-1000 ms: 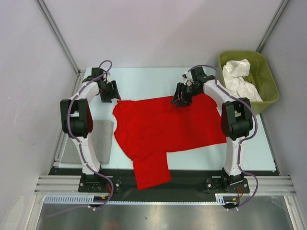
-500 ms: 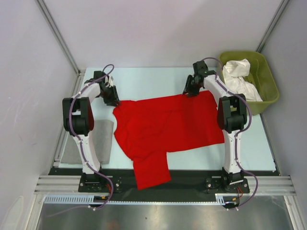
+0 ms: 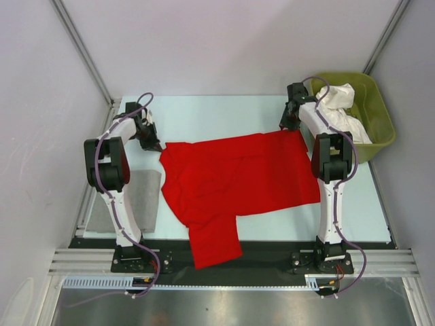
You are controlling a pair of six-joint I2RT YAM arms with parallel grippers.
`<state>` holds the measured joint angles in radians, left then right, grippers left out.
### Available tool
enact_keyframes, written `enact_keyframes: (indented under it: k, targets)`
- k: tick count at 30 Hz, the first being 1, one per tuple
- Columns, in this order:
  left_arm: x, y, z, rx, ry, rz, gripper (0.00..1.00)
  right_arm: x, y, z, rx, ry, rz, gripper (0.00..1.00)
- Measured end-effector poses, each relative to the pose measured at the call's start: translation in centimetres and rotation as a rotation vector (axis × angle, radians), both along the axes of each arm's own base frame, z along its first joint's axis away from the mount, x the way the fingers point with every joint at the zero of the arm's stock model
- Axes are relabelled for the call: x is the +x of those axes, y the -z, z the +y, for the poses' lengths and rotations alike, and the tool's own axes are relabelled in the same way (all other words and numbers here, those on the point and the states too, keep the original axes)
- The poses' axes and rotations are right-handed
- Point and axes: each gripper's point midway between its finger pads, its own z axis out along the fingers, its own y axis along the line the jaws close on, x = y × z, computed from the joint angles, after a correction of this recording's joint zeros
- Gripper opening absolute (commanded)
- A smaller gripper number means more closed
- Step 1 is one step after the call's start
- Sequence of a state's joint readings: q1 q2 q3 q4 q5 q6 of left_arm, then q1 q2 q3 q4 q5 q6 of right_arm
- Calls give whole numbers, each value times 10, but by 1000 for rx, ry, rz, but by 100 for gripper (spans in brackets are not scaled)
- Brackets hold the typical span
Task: Fold and stack the t-shirts
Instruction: Fold the tshirt
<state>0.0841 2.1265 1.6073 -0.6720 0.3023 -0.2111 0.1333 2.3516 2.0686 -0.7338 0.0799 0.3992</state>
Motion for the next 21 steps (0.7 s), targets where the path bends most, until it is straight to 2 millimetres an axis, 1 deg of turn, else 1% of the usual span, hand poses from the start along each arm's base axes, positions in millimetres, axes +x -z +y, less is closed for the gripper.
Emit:
enact_keyframes:
  k: [3, 5, 6, 7, 8, 9, 11, 16, 17, 21]
  targets:
    - [1, 1, 5, 12, -22, 3, 0, -2, 3, -14, -43, 17, 12, 34]
    - [2, 0, 8, 20, -36, 1, 0, -2, 3, -17, -57, 19, 12, 33]
    - [2, 0, 8, 20, -41, 0, 4, -2, 3, -18, -60, 18, 13, 33]
    - [2, -1, 8, 18, -40, -2, 16, -2, 3, -19, -63, 17, 14, 33]
    - [3, -3, 7, 13, -36, -6, 39, -2, 4, -20, -65, 15, 16, 33]
    - [3, -5, 5, 1, -34, -9, 47, -2, 4, -20, -66, 14, 16, 33]
    - [4, -10, -2, -35, -26, -19, 59, -3, 4, -20, -68, 11, 17, 33]
    - [5, -19, -17, -96, 14, -46, 61, -3, 4, -20, -68, 7, 17, 33]
    - [4, -19, -20, -98, 19, -46, 64, -3, 4, -20, -68, 6, 17, 33]
    - [2, -17, -26, -95, 38, -42, 65, -3, 4, -19, -63, 1, 18, 33]
